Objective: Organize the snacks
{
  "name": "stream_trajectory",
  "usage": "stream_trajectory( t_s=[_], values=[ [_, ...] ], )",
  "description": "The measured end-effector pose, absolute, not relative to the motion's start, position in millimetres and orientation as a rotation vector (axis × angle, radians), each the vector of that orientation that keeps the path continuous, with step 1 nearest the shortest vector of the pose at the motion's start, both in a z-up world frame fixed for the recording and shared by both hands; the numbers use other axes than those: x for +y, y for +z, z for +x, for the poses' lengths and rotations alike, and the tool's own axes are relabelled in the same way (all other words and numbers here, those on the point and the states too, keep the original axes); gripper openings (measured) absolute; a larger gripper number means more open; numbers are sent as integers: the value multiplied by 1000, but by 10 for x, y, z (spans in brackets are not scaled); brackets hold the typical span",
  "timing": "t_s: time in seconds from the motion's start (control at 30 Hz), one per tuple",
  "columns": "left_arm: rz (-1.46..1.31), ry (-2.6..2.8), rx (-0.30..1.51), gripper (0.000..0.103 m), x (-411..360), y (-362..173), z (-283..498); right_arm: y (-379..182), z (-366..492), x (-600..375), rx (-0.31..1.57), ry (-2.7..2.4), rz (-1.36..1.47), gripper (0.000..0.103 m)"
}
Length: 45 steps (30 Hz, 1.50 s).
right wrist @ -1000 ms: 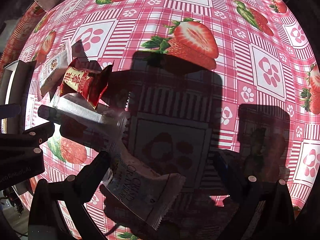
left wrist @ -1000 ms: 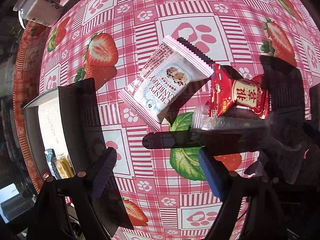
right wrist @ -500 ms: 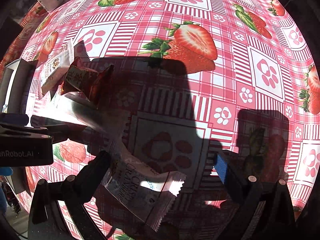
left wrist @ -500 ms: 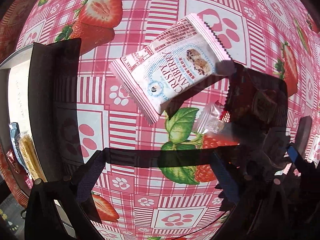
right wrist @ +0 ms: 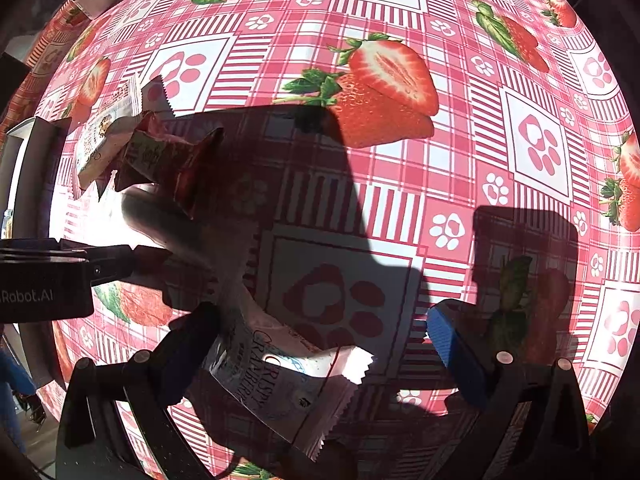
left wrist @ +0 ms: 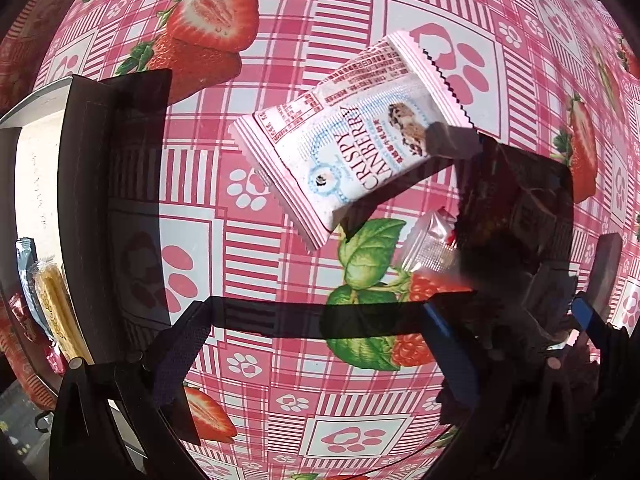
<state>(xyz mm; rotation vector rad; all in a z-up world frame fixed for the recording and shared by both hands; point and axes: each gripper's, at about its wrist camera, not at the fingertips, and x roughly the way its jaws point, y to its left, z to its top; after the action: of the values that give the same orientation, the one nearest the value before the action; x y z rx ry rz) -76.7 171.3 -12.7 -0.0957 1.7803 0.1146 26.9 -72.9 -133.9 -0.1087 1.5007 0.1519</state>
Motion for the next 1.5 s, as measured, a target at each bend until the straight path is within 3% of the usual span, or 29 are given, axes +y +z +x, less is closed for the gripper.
stream_trajectory(
  t_s=[0.17, 0.23, 0.27, 0.3, 0.43, 0.67, 0.77, 0.83, 0.87, 0.9, 0.93, 1.23, 1.3, 1.5],
  values=[
    [91, 19, 1733, 96, 1351, -38, -892, -1344, 255, -813, 1566, 152, -87, 100],
    [135, -26, 1717, 82, 1217, 7, -955, -1309, 187, -812, 1558, 159, -122, 89],
    [143, -47, 1707, 76, 1171, 32, -981, -1289, 164, -819, 1558, 166, -121, 80],
    [146, -78, 1706, 64, 1118, 53, -1011, -1266, 135, -832, 1560, 171, -118, 69],
    [188, -153, 1717, 31, 975, 104, -1179, -1231, 66, -932, 1590, 197, -54, 54],
    [188, -197, 1695, 32, 999, 294, -1624, -1242, -120, -1171, 1641, 200, 27, 49],
    [199, -199, 1696, 41, 1021, 369, -1748, -1258, -165, -1232, 1667, 195, 50, 50],
    [211, -188, 1683, 58, 1039, 446, -1788, -1254, -195, -1280, 1681, 179, 70, 64],
    [218, -179, 1675, 63, 1055, 488, -1805, -1237, -194, -1301, 1677, 168, 72, 86],
    [220, -174, 1667, 71, 1062, 515, -1823, -1202, -203, -1333, 1667, 161, 74, 95],
    [218, -170, 1661, 75, 1080, 548, -1831, -1170, -180, -1358, 1662, 160, 77, 95],
    [172, -128, 1677, 79, 1319, 684, -1784, -1118, 5, -1556, 1688, 150, 106, 95],
    [159, -121, 1681, 79, 1364, 695, -1809, -1056, -42, -1589, 1687, 145, 123, 103],
    [91, -86, 1694, 79, 1870, 683, -1840, -985, -45, -1901, 1692, 104, 195, 103]
  ],
)
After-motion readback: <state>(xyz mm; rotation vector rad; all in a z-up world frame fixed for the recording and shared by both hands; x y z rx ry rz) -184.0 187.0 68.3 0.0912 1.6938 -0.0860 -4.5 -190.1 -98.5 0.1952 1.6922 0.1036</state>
